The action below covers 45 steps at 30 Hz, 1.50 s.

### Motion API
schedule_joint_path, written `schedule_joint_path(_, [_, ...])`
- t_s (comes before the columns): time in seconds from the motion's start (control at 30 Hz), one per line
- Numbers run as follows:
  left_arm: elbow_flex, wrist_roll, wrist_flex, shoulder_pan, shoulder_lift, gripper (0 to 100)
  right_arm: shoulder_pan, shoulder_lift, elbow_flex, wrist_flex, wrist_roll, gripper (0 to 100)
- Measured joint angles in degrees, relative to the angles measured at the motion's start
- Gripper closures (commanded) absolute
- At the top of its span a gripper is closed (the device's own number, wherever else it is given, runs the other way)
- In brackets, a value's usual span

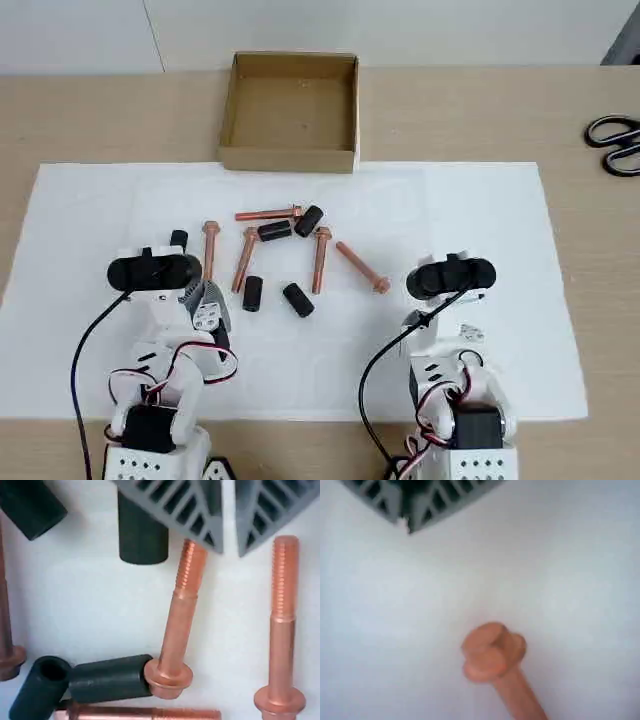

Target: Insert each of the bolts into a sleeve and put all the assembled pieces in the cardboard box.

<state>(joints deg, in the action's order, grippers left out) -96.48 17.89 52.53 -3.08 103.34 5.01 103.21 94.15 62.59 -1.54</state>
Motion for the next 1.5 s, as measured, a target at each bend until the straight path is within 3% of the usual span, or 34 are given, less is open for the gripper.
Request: schedule_joint_path(1.5, [0.00, 0.00, 0.00, 0.00, 0.00, 99, 0.00, 0.00, 0.44, -1.67, 0.00, 99.1])
